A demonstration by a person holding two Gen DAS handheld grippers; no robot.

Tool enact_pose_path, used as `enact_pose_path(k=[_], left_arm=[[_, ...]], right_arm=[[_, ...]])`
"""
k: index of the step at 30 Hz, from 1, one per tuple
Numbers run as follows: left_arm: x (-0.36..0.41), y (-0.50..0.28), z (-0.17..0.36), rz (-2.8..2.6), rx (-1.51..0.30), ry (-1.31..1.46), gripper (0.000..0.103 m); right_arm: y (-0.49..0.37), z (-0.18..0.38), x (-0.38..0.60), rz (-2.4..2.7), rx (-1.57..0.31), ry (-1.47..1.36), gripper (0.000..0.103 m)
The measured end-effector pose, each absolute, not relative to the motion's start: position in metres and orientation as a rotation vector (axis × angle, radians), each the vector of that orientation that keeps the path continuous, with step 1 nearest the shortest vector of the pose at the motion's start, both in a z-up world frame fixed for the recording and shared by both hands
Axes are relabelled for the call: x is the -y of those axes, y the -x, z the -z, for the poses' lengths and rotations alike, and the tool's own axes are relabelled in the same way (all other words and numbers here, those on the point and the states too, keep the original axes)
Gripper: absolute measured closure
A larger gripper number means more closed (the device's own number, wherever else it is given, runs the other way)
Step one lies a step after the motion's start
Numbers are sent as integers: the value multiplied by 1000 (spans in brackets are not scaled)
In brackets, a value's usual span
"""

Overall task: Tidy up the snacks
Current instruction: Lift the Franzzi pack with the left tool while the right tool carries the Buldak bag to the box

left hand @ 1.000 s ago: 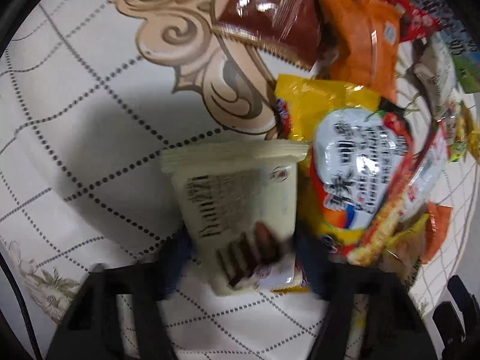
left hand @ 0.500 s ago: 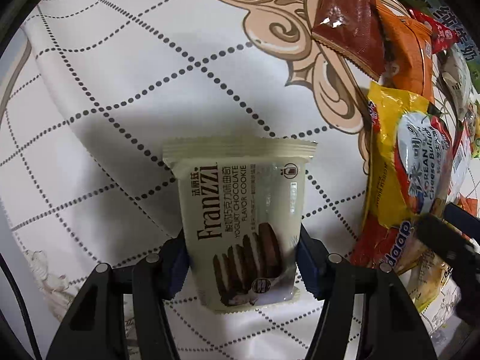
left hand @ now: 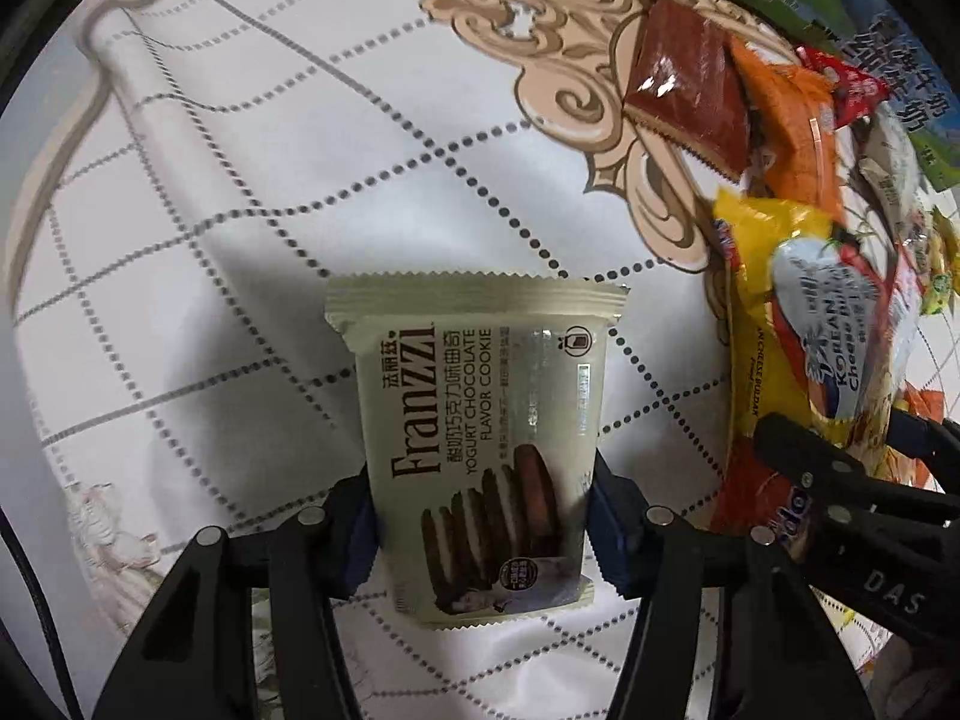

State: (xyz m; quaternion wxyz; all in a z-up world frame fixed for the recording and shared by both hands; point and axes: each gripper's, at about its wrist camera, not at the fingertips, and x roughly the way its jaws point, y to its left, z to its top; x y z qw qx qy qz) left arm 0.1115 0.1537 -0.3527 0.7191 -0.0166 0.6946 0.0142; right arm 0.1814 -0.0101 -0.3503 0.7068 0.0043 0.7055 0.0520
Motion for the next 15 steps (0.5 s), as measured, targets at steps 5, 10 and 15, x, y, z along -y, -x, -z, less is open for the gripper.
enact_pose_path(k=[5, 10, 15], left_arm=[[-152, -99, 324, 3, -1506, -5, 48], [-147, -105, 324, -18, -1549, -2, 48], [-163, -113, 344, -118, -1596, -12, 48]], right_arm=[[-165, 321, 18, -141, -1549, -111, 33], [-173, 335, 28, -170, -1606, -136, 32], [-203, 370, 17, -195, -1664, -116, 17]])
